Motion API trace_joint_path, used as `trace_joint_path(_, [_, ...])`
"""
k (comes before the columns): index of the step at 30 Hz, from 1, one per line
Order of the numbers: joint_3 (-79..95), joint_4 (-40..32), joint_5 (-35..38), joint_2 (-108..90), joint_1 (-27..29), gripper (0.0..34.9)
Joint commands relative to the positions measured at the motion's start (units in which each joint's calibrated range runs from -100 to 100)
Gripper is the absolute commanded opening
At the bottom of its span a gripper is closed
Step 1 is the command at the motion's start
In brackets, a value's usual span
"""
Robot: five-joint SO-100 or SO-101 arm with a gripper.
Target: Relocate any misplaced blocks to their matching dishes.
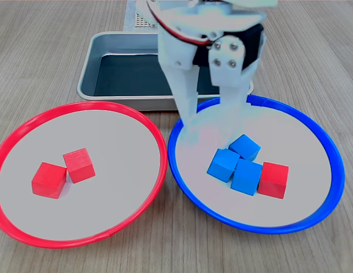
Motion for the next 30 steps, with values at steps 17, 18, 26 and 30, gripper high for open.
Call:
trace_joint_path(17, [-7.58,-0.40,-39.02,0.14,-3.60,18.3])
trace_joint_path(18, [-7.58,0.02,-40.49,0.23,-3.70,18.5])
trace_joint_path(26, [-8.04,0.84,-45.32,1.25,-4.26,17.0])
trace_joint_path(30, [-9.95,1.50,-45.86,2.78,-4.73,16.5])
